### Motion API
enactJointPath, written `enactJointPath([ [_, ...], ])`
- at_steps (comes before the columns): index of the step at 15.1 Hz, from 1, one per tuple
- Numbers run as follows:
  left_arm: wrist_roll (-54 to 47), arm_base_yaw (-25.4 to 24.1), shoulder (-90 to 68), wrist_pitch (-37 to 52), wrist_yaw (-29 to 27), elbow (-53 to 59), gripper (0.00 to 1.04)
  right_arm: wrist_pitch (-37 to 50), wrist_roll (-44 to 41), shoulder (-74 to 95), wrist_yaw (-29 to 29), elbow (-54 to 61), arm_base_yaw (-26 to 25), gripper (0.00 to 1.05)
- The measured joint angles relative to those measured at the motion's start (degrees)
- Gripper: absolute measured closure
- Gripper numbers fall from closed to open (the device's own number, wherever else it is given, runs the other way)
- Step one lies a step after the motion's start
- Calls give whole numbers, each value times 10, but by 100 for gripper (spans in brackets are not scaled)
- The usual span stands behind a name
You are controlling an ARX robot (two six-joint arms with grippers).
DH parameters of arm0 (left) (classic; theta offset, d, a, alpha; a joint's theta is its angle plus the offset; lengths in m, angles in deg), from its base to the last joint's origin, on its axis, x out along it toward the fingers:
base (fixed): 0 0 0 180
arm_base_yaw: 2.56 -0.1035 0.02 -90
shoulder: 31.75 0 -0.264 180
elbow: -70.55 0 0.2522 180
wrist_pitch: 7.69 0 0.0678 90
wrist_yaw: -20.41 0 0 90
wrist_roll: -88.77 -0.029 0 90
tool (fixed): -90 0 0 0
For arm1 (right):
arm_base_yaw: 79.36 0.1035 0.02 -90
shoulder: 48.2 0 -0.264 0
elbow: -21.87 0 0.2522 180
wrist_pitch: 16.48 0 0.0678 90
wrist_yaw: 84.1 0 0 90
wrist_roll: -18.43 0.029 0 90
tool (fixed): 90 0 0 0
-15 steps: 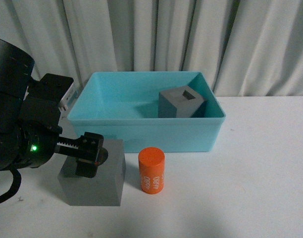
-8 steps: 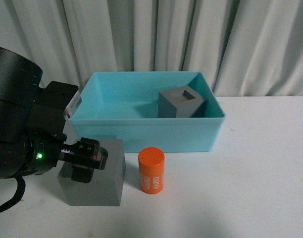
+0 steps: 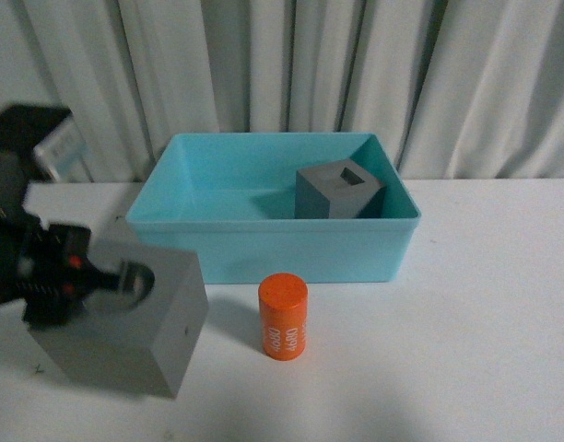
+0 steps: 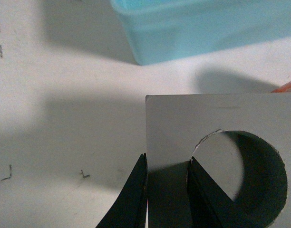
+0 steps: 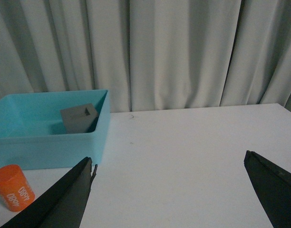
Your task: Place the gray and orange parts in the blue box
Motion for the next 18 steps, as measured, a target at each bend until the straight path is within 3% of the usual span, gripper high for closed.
enactJointPath([
  [3,26,-11,66,-50,25,-135,86,0,0,0,0,0,0,6],
  [8,30,7,-110,-17,-18,-314,86,0,0,0,0,0,0,6],
  [18,-56,14,-296,52,-76,-371,86,0,0,0,0,0,0,6],
])
